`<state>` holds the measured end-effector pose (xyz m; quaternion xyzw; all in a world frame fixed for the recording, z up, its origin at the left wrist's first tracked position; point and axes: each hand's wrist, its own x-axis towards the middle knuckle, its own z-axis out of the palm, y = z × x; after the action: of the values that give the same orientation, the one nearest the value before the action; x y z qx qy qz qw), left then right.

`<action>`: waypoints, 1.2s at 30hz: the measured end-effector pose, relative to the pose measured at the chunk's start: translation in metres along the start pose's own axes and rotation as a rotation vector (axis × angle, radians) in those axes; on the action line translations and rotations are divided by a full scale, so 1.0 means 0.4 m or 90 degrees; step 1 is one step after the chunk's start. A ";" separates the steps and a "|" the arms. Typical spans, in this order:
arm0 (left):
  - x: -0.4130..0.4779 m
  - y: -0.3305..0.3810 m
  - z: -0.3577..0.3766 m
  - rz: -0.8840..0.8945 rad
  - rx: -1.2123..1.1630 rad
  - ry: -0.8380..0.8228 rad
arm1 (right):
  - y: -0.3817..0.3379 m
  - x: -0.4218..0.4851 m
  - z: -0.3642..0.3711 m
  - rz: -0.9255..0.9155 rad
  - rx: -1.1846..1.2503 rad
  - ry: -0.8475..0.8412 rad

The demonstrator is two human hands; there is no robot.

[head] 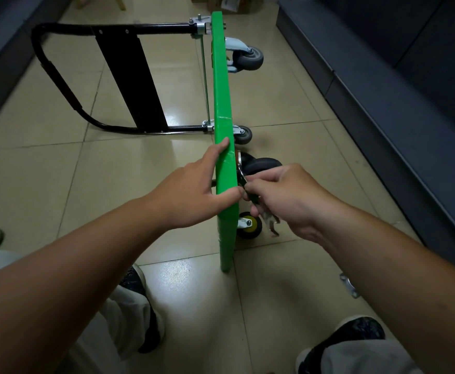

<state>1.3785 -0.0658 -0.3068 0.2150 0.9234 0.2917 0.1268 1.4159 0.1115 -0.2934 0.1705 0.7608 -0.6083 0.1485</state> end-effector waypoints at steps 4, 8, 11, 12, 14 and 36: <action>0.001 -0.012 0.007 -0.009 -0.012 -0.008 | 0.007 -0.004 0.009 -0.010 0.077 -0.056; -0.002 -0.013 0.006 -0.022 -0.030 -0.016 | 0.054 -0.012 0.021 -0.096 0.026 -0.052; -0.002 -0.013 0.007 -0.023 -0.020 -0.021 | 0.124 0.005 0.032 -0.146 -0.005 -0.013; -0.002 -0.012 0.009 -0.021 -0.017 -0.020 | 0.150 0.017 0.035 -0.177 -0.031 0.011; -0.001 -0.012 0.012 -0.011 -0.010 -0.014 | 0.191 0.045 0.041 -0.241 -0.072 0.050; -0.001 -0.011 0.005 0.019 0.017 -0.012 | 0.095 -0.025 -0.054 0.014 -0.187 0.069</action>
<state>1.3781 -0.0681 -0.3110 0.2330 0.9227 0.2792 0.1281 1.4414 0.1394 -0.3177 0.1877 0.8468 -0.4784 0.1369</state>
